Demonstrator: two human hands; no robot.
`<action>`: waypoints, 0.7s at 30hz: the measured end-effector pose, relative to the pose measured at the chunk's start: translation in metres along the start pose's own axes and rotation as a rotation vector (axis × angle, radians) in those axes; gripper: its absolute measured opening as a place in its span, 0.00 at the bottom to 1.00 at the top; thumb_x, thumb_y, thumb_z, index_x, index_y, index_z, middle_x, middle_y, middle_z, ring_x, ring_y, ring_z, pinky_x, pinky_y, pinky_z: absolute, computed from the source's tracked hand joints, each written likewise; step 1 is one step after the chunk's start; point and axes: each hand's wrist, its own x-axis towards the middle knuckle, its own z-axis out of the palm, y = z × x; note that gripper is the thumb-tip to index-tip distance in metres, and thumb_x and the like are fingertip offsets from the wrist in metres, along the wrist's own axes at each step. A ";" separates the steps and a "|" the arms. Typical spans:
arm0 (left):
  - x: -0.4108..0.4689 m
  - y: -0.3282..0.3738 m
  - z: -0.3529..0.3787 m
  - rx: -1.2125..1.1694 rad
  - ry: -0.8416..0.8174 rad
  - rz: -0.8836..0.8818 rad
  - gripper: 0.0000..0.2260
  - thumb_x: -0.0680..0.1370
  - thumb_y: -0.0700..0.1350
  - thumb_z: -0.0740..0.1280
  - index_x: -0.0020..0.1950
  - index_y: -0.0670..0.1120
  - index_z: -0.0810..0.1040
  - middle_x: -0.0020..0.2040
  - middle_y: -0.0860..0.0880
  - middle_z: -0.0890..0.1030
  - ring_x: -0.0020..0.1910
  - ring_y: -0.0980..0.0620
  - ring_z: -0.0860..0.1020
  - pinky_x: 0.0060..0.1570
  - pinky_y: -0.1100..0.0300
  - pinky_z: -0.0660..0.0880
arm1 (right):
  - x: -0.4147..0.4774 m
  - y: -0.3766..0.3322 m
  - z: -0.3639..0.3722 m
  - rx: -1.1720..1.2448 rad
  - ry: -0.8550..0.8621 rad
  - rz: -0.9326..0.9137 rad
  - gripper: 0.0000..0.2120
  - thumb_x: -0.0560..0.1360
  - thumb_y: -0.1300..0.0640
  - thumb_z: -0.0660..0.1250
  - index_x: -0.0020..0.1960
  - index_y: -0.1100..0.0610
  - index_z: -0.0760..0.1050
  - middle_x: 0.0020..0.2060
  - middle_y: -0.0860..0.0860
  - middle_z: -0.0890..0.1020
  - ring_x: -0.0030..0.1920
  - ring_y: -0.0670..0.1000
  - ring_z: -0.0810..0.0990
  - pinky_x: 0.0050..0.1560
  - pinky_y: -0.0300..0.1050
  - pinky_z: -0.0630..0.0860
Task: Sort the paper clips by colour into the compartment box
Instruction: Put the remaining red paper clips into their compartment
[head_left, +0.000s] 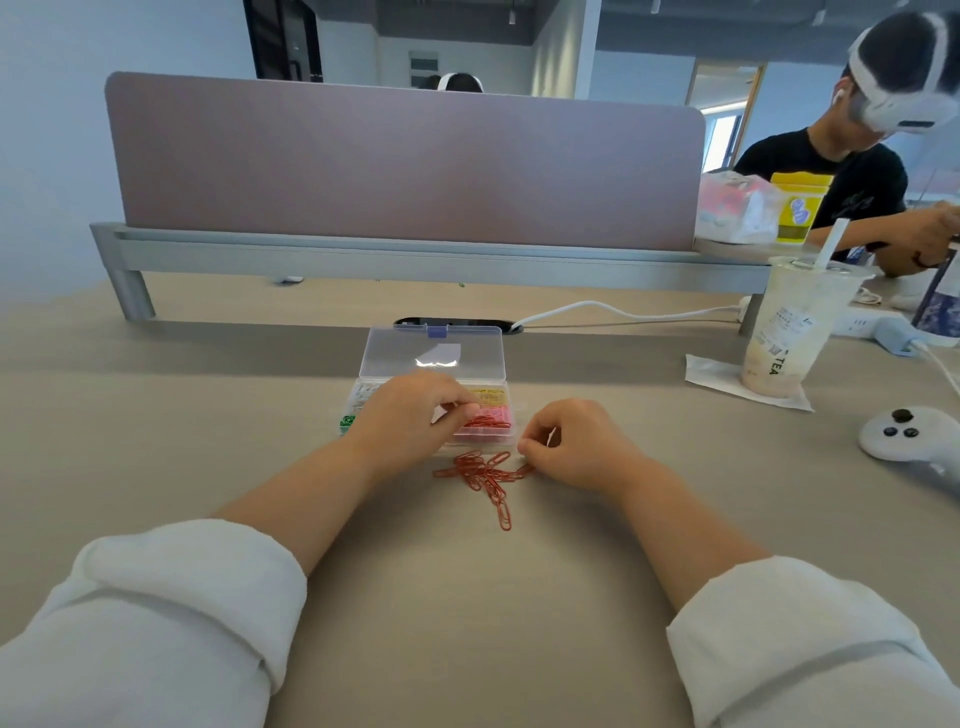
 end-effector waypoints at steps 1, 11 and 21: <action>-0.003 -0.001 -0.004 0.009 0.003 0.027 0.08 0.76 0.47 0.66 0.50 0.46 0.83 0.43 0.50 0.82 0.39 0.56 0.75 0.41 0.72 0.68 | -0.001 -0.003 0.000 -0.009 -0.034 -0.016 0.06 0.72 0.59 0.67 0.42 0.58 0.82 0.32 0.44 0.76 0.31 0.39 0.71 0.35 0.31 0.67; -0.049 -0.035 -0.042 0.271 -0.172 -0.006 0.09 0.73 0.42 0.67 0.49 0.53 0.84 0.47 0.53 0.85 0.45 0.51 0.82 0.47 0.61 0.75 | -0.002 -0.017 0.005 -0.060 -0.130 -0.096 0.13 0.76 0.63 0.62 0.58 0.56 0.79 0.51 0.51 0.79 0.44 0.45 0.72 0.47 0.32 0.67; -0.043 -0.015 -0.031 0.091 -0.231 -0.094 0.11 0.75 0.50 0.67 0.56 0.49 0.80 0.48 0.56 0.77 0.39 0.66 0.73 0.44 0.73 0.69 | -0.002 -0.025 0.010 0.036 -0.113 -0.089 0.14 0.76 0.66 0.59 0.55 0.56 0.80 0.53 0.51 0.80 0.50 0.47 0.75 0.50 0.31 0.65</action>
